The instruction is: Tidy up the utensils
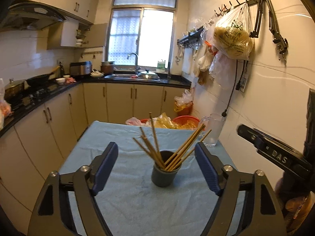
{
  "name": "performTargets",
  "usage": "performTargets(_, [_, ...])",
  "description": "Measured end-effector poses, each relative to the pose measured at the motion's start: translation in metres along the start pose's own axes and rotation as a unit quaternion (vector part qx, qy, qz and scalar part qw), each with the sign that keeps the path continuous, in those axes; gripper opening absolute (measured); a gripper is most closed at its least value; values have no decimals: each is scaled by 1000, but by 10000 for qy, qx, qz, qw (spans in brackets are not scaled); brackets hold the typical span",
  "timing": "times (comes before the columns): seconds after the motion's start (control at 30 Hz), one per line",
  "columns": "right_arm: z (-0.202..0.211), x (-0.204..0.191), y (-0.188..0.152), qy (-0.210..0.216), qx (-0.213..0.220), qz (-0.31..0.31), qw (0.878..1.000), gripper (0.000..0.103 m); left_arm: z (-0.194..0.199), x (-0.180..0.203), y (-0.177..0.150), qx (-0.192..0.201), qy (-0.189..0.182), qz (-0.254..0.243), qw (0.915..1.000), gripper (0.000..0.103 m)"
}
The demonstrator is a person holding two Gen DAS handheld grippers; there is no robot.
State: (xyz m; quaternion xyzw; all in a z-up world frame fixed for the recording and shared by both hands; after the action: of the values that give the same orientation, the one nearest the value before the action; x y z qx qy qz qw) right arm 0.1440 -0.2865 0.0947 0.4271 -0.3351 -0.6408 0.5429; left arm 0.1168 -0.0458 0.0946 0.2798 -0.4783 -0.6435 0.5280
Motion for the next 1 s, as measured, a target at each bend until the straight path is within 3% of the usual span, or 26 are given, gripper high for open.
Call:
performTargets(0.17, [24, 13, -23, -178, -174, 180, 9995, 64, 38, 0, -13, 447, 364, -293, 9979, 101])
performTargets(0.3, [39, 27, -50, -359, -334, 207, 9986, 65, 65, 9, -36, 697, 628, -666, 9934, 103])
performTargets(0.53, [62, 38, -120, -794, -589, 359, 9945, 71, 82, 3, -79, 253, 357, -309, 9986, 103])
performTargets(0.7, [68, 36, -158, -950, -820, 425, 9912, 71, 92, -11, -97, 353, 517, 14, 9980, 103])
performTargets(0.87, [68, 30, -171, -879, -914, 314, 9914, 72, 89, -19, -113, 165, 768, 37, 9969, 103])
performTargets(1.0, [68, 17, -172, -924, -824, 473, 9912, 75, 81, -23, -126, -84, 736, 51, 9972, 103])
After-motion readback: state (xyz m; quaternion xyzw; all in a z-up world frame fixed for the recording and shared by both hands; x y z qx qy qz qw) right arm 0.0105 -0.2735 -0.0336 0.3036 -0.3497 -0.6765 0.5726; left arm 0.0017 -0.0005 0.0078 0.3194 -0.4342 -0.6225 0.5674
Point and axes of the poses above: each gripper's, at about its wrist camera, not at the fingertips, and z roughly against the way its jaws point, x to its right, y to its top, the point moved 3 cm from there along -z, roughly the way its jaws point, and after that the axes turned 7 degrees about -y, right-handed, at the moved point
